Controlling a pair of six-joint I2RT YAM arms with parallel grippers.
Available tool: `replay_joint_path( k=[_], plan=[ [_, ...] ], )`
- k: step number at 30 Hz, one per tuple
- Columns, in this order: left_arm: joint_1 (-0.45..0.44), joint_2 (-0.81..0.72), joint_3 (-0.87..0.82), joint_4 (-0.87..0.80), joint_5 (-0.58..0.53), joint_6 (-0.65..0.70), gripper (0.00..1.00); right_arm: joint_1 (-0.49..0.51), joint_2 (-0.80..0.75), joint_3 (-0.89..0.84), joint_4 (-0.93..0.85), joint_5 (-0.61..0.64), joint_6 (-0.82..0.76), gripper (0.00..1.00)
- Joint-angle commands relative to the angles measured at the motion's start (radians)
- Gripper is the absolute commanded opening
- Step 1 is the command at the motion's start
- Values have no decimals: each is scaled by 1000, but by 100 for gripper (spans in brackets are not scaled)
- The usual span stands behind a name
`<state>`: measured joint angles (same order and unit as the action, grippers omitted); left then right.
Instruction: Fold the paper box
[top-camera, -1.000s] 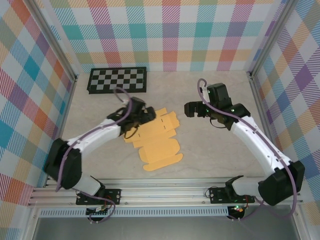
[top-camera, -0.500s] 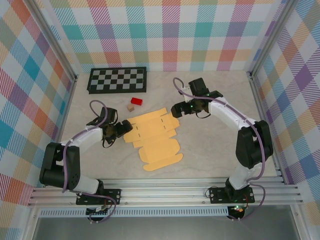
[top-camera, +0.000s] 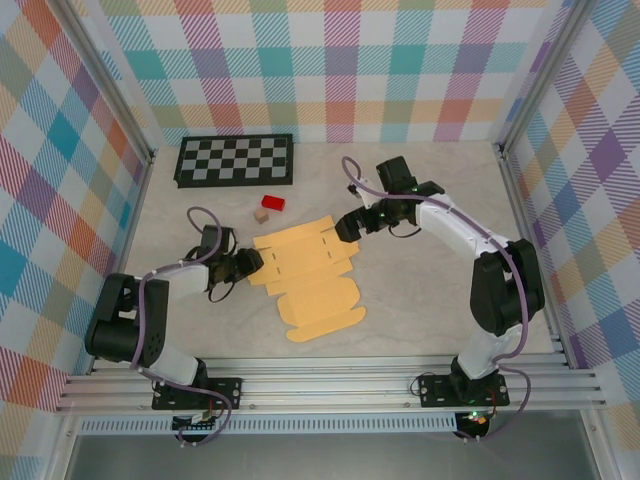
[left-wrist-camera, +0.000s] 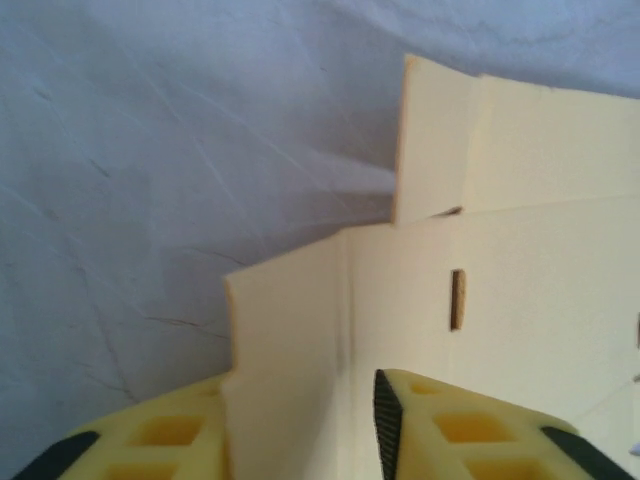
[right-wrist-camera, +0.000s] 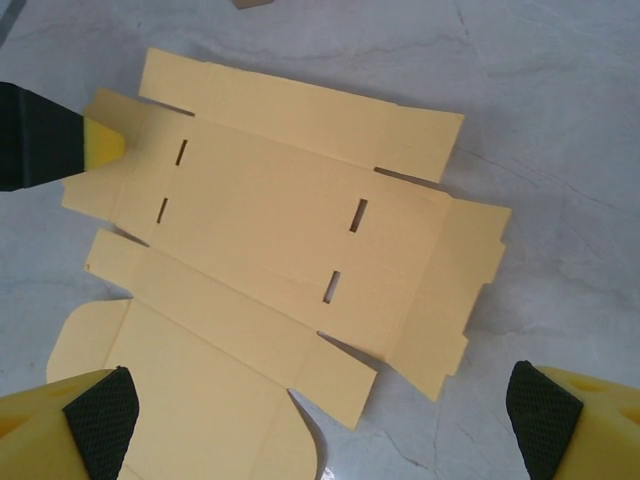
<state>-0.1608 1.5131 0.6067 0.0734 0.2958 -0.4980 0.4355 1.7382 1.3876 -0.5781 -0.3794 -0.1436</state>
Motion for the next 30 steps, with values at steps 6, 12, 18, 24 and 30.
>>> replay_joint_path(
  k=[6, 12, 18, 24, 30],
  plan=[
    [-79, -373, 142, -13, 109, 101, 10, -8, 4, 208, -210, -204, -294, 91],
    [-155, -485, 287, -166, 94, 341, 0, -29, 38, 415, -327, -296, -526, 81],
    [-161, -504, 343, -199, 175, 437, 0, -29, 22, 476, -272, -323, -700, 69],
    [-198, -508, 405, -281, 241, 567, 0, -30, 16, 463, -251, -340, -903, 59],
    [-204, -538, 402, -310, 291, 636, 0, -30, 41, 484, -356, -400, -1017, 54]
  ],
)
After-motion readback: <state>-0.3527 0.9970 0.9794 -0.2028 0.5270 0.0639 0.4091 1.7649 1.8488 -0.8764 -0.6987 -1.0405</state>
